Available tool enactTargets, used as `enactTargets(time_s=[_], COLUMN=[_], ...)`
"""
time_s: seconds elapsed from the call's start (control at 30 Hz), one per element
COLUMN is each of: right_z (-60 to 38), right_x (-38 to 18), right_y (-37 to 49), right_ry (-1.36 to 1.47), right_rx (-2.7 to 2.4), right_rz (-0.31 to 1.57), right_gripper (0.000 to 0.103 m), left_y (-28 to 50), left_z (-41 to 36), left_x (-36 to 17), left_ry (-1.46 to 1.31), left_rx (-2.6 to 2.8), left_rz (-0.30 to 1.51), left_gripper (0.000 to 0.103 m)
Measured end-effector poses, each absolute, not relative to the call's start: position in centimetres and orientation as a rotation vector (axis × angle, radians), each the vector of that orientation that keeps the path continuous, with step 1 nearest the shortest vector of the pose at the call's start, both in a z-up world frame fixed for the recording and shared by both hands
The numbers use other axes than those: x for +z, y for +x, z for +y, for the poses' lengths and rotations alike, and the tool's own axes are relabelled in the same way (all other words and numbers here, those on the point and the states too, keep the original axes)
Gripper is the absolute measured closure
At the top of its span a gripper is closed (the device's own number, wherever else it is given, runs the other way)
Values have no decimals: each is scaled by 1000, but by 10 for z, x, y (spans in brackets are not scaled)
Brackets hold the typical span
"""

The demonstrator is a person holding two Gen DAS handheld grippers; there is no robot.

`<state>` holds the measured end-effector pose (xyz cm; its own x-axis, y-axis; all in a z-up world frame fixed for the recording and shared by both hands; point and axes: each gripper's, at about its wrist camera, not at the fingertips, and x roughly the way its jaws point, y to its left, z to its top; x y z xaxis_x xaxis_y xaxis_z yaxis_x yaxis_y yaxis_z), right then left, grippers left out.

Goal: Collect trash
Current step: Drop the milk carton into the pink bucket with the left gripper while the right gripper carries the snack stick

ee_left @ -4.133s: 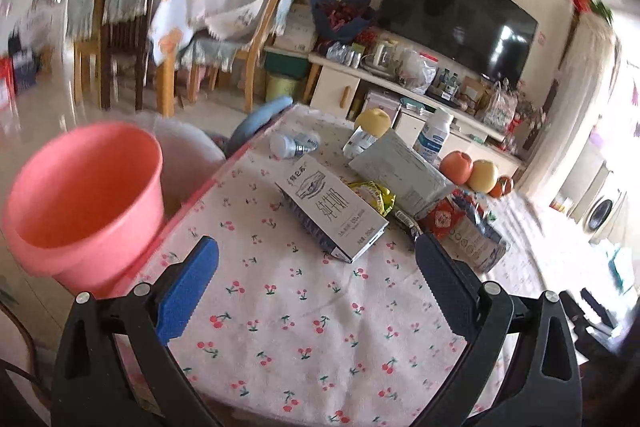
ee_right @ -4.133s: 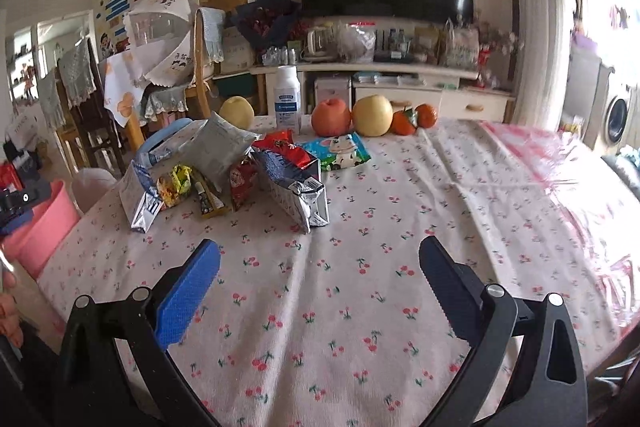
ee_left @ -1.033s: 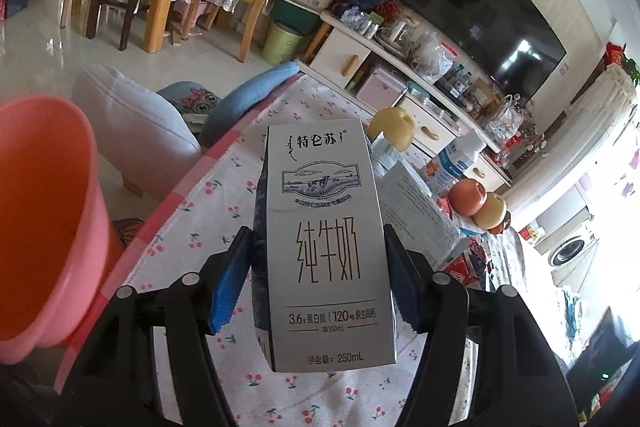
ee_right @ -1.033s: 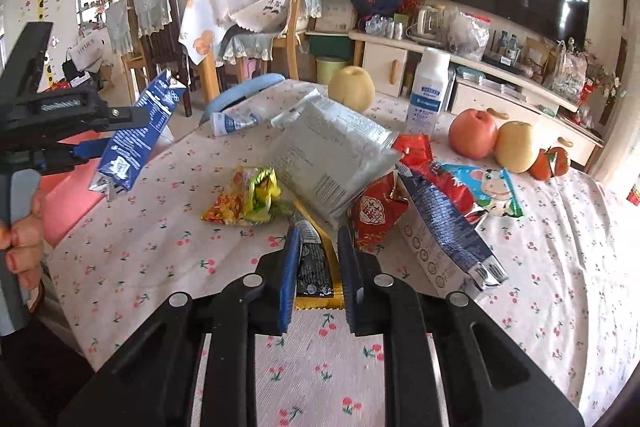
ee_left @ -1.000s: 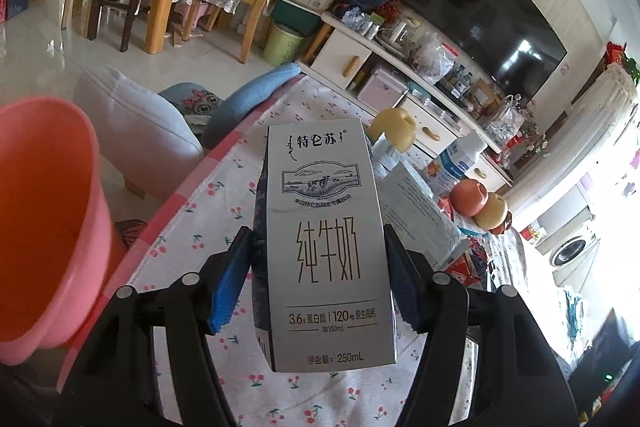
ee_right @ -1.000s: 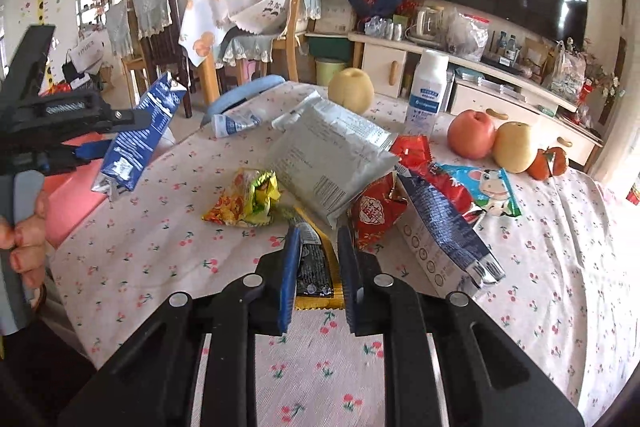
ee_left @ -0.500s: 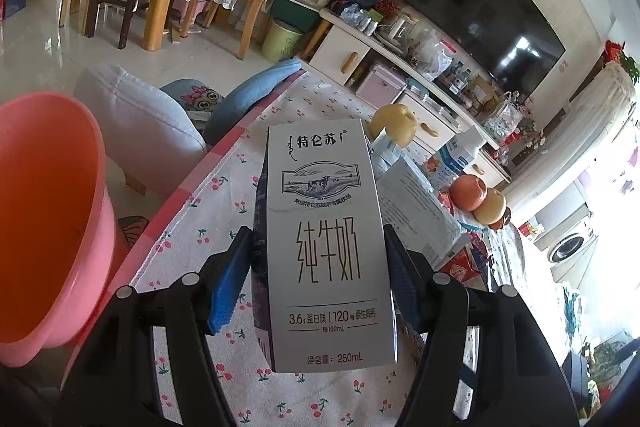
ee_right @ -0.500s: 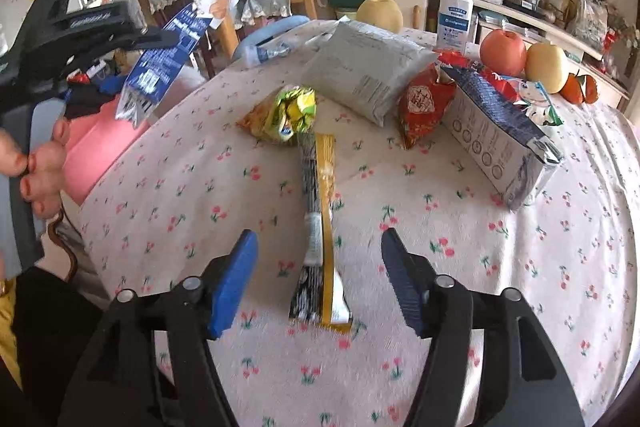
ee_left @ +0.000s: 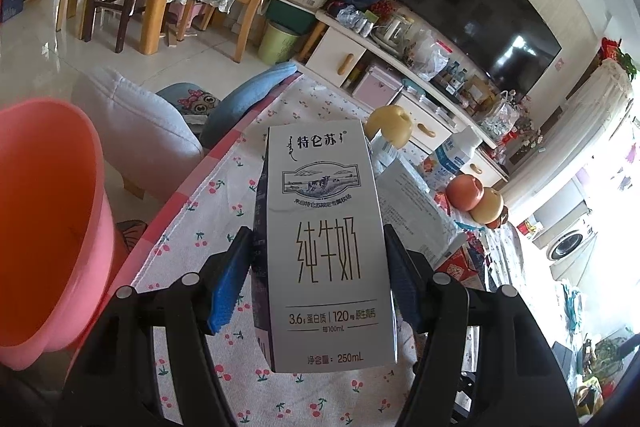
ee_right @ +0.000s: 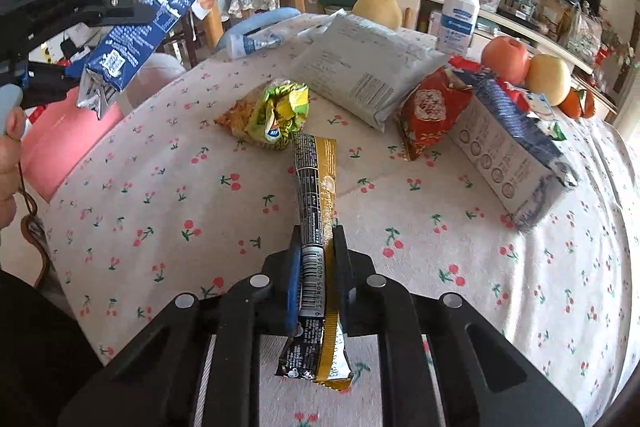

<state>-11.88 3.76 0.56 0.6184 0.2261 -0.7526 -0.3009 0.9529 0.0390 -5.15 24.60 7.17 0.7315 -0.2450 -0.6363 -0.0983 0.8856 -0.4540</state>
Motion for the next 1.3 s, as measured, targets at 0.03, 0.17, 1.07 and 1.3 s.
enactTargets(time_s=[0.03, 0.17, 1.07, 1.3], right_z=[35, 28, 302, 237], right_x=[10, 34, 91, 88], right_y=[-122, -137, -64, -67], right_ry=[-85, -47, 249, 336], right_rx=[301, 289, 893, 751], right_rz=[841, 779, 838, 788], right_gripper=[88, 88, 58, 21], left_y=[-52, -57, -124, -129], left_z=[246, 253, 443, 435], left_x=[73, 80, 86, 102], left_ry=[-489, -506, -654, -564], left_rx=[-86, -91, 530, 544], left_rz=[749, 723, 580, 450], left_gripper=[38, 38, 24, 10])
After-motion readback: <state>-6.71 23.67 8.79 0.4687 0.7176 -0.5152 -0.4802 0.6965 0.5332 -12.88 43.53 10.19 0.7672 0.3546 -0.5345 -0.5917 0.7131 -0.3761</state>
